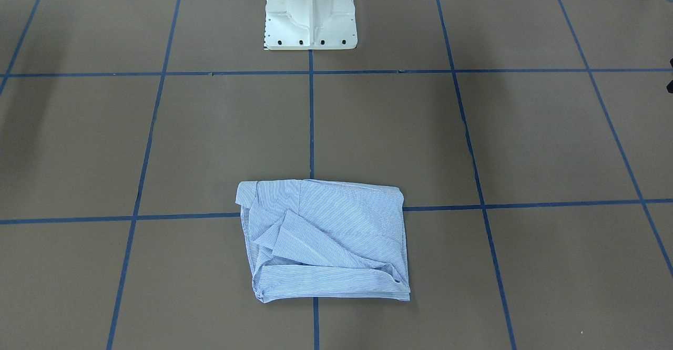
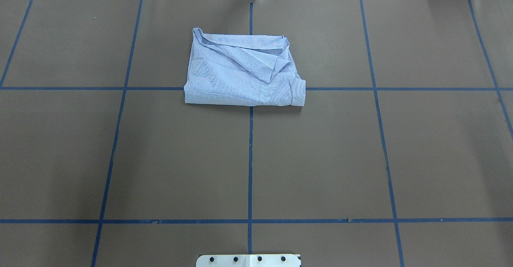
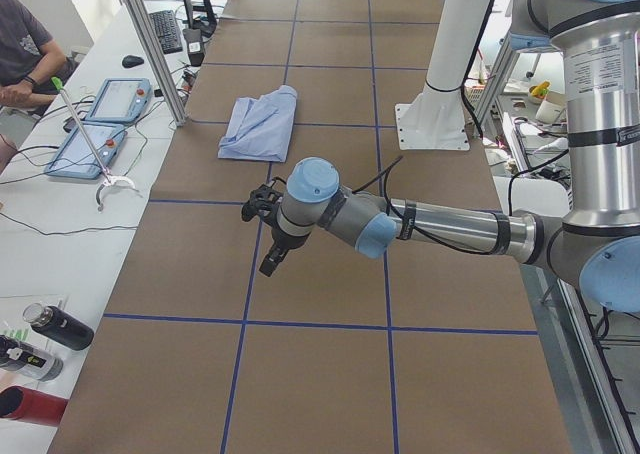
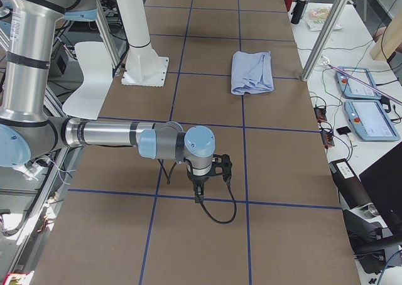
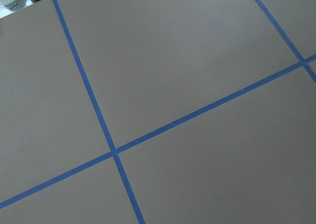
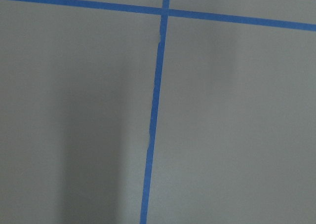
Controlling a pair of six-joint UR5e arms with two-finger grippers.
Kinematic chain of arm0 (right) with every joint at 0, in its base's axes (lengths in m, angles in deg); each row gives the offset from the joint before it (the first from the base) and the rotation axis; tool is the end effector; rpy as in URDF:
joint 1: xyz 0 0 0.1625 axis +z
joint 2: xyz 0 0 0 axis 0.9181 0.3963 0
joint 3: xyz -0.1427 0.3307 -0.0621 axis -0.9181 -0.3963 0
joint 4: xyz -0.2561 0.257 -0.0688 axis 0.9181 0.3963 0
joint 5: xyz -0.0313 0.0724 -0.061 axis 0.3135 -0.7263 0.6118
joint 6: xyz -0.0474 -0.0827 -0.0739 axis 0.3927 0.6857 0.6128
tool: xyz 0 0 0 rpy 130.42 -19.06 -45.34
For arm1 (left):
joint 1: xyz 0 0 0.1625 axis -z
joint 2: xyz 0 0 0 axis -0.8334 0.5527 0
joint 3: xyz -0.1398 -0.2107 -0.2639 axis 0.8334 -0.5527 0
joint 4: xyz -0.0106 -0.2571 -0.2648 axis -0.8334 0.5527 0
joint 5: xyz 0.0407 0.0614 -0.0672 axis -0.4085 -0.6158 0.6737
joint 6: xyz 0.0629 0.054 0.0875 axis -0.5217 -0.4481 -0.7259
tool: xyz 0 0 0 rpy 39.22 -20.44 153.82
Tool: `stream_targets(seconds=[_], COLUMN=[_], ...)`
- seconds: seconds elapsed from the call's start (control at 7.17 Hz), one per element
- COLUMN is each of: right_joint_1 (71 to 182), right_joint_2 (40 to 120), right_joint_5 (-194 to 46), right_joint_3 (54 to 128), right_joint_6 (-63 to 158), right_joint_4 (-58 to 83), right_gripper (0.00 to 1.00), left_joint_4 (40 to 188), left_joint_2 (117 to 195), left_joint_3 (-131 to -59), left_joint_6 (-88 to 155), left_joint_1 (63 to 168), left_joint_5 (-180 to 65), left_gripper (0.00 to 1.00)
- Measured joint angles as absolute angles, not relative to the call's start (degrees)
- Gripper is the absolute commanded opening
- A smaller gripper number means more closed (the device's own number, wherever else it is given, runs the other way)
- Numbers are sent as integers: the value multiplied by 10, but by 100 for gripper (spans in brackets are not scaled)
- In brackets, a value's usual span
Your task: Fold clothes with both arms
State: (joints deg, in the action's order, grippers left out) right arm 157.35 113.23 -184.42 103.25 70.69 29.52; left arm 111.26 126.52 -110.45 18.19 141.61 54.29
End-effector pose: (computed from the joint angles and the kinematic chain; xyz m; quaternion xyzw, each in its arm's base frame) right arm 0.0543 -0.3556 0.5990 0.0106 -0.3718 -0.0454 0.9272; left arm -0.0154 -0.4135 0.5071 0.2320 0.3660 0.1411 0.8901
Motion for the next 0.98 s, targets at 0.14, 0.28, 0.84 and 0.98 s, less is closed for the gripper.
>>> stream_targets(seconds=[0.14, 0.28, 0.84, 0.98], right_joint_1=[1573, 1573, 1569, 1567], right_joint_2=[1131, 1130, 1127, 1123], right_joint_5=[-1846, -1846, -1847, -1848], right_joint_3=[1031, 1029, 987, 971], right_joint_6=[707, 708, 707, 706], right_joint_4=[294, 286, 175, 156], right_gripper=[100, 100, 100, 100], left_joint_4=[1113, 1112, 1114, 1114], left_joint_2=[1266, 1267, 1270, 1271], left_joint_3=[-1107, -1111, -1117, -1118], left_joint_6=[182, 182, 182, 182], left_joint_1=[1416, 1416, 1414, 1414], left_joint_5=[543, 543, 544, 544], left_gripper=[99, 99, 99, 99])
